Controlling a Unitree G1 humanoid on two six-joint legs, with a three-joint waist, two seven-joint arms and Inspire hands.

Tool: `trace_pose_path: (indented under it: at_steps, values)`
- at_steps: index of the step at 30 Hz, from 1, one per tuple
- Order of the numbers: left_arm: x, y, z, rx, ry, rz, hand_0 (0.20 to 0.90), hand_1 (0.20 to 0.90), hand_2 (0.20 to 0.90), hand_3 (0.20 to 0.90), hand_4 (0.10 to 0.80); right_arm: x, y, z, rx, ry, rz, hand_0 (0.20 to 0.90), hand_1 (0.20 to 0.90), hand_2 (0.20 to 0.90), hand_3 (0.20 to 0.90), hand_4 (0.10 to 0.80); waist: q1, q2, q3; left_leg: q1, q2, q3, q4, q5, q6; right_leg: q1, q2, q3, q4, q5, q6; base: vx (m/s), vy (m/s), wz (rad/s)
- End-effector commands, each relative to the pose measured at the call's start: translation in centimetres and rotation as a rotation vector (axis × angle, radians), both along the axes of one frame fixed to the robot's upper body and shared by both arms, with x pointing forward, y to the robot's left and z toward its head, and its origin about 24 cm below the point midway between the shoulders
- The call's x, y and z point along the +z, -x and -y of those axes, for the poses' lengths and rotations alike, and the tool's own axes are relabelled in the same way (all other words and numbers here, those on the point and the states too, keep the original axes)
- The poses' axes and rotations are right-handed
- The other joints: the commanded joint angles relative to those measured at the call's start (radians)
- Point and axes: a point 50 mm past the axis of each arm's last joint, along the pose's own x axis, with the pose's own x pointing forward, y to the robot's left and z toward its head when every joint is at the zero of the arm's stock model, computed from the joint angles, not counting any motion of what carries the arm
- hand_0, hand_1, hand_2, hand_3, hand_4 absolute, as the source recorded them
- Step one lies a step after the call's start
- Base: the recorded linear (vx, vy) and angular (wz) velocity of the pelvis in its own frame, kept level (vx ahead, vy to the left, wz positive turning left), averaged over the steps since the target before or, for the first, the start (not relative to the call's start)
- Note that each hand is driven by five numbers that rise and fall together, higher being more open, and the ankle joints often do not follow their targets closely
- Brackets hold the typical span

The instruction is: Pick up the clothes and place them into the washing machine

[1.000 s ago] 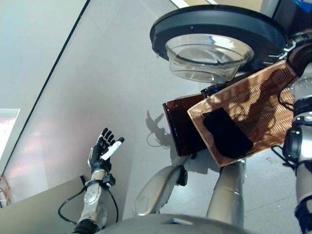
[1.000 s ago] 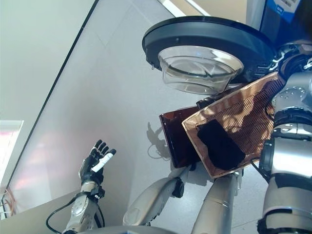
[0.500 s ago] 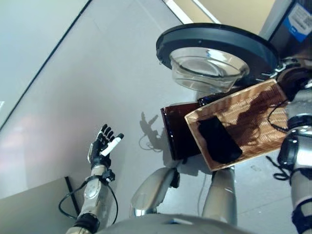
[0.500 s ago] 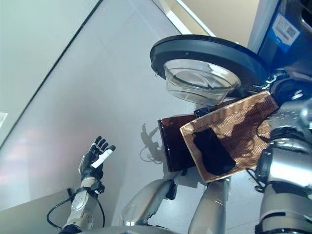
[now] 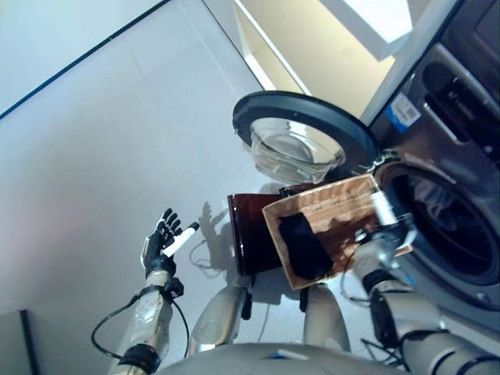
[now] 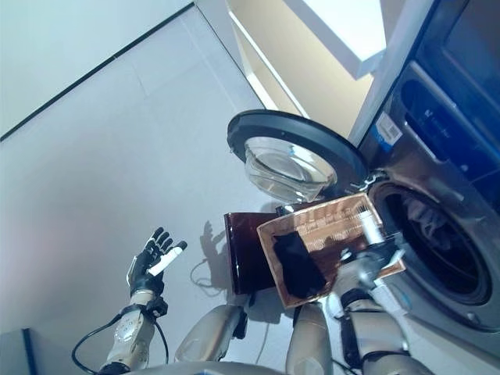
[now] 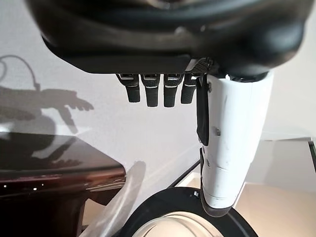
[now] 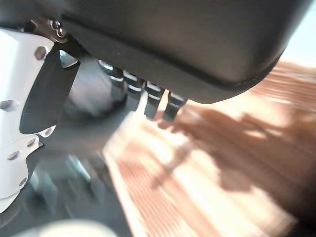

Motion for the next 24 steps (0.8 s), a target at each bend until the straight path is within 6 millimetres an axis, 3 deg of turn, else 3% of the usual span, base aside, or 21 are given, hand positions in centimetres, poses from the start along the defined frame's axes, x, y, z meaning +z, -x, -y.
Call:
trace_pose_path:
  at_steps: [1,5,14,17,19,22,23,24]
  values:
    - [0.9,0.0,-3.3,0.100,-0.098,0.039,0.900,0.900,0.900,0.900,0.800,1.4,-1.5,-0.4,0.218,0.191,0.006,0.900,0.900,0.900,0.900,0.800,0.049,-0.040,-0.023,-0.056,-0.045,0.004,0.027,-0.022,-0.022,0.152,-0.019,0.006,-0.224,0.074,0.017,0.000,0.000,0.00]
    - [0.8,0.4,-4.3,0.119,-0.126,0.006,0.900,0.900,0.900,0.900,0.800,1.4,-2.3,-3.0,0.491,0.390,-0.079,0.900,0.900,0.900,0.900,0.800,0.055,-0.088,-0.026,-0.047,-0.041,-0.009,0.028,-0.027,-0.021,0.172,-0.018,-0.010,-0.235,0.078,0.018,0.020,-0.020,0.11]
    - [1.5,0.1,-5.3,0.116,-0.170,0.011,0.900,0.900,0.900,0.900,0.800,0.8,-2.7,-4.3,0.784,0.667,-0.277,0.900,0.900,0.900,0.900,0.800,0.080,-0.128,-0.029,-0.058,-0.047,-0.025,0.049,-0.035,-0.015,0.180,-0.019,-0.029,-0.245,0.093,0.020,0.004,-0.001,0.11]
    - [2.9,-1.1,-5.7,0.124,-0.208,0.074,0.900,0.900,0.900,0.900,0.800,0.8,-2.8,-4.5,0.827,0.754,-0.338,0.900,0.900,0.900,0.900,0.800,0.091,-0.134,-0.020,-0.076,-0.049,-0.033,0.062,-0.035,-0.015,0.167,-0.019,-0.033,-0.234,0.090,0.019,-0.031,-0.005,0.04]
    - [5.1,-2.7,-5.8,0.128,-0.253,0.178,0.900,0.900,0.900,0.900,0.800,0.8,-3.1,-5.0,0.879,0.840,-0.368,0.900,0.900,0.900,0.900,0.800,0.098,-0.138,0.002,-0.099,-0.052,-0.036,0.095,-0.043,-0.017,0.148,-0.018,-0.041,-0.200,0.078,0.014,-0.057,-0.012,0.02]
    - [7.8,-4.4,-5.8,0.141,-0.284,0.309,0.900,0.900,0.900,0.900,0.800,1.5,-3.7,-4.8,0.858,0.858,-0.367,0.900,0.900,0.900,0.900,0.800,0.103,-0.141,0.038,-0.143,-0.059,-0.039,0.163,-0.066,-0.017,0.103,-0.012,-0.046,-0.129,0.052,0.004,-0.066,-0.016,0.18]
    - [7.8,-4.4,-5.8,0.141,-0.285,0.309,0.900,0.900,0.900,0.900,0.800,1.5,-3.7,-4.8,0.858,0.858,-0.367,0.900,0.900,0.900,0.900,0.800,0.103,-0.141,0.038,-0.144,-0.059,-0.039,0.165,-0.066,-0.017,0.102,-0.012,-0.046,-0.128,0.051,0.004,-0.059,-0.023,0.19]
    - [9.4,-5.2,-5.6,0.147,-0.288,0.380,0.900,0.900,0.900,0.900,0.800,1.8,-4.0,-4.6,0.845,0.867,-0.367,0.900,0.900,0.900,0.900,0.800,0.105,-0.140,0.058,-0.173,-0.065,-0.042,0.207,-0.082,-0.018,0.075,-0.012,-0.052,-0.082,0.032,-0.003,-0.039,-0.009,0.11]
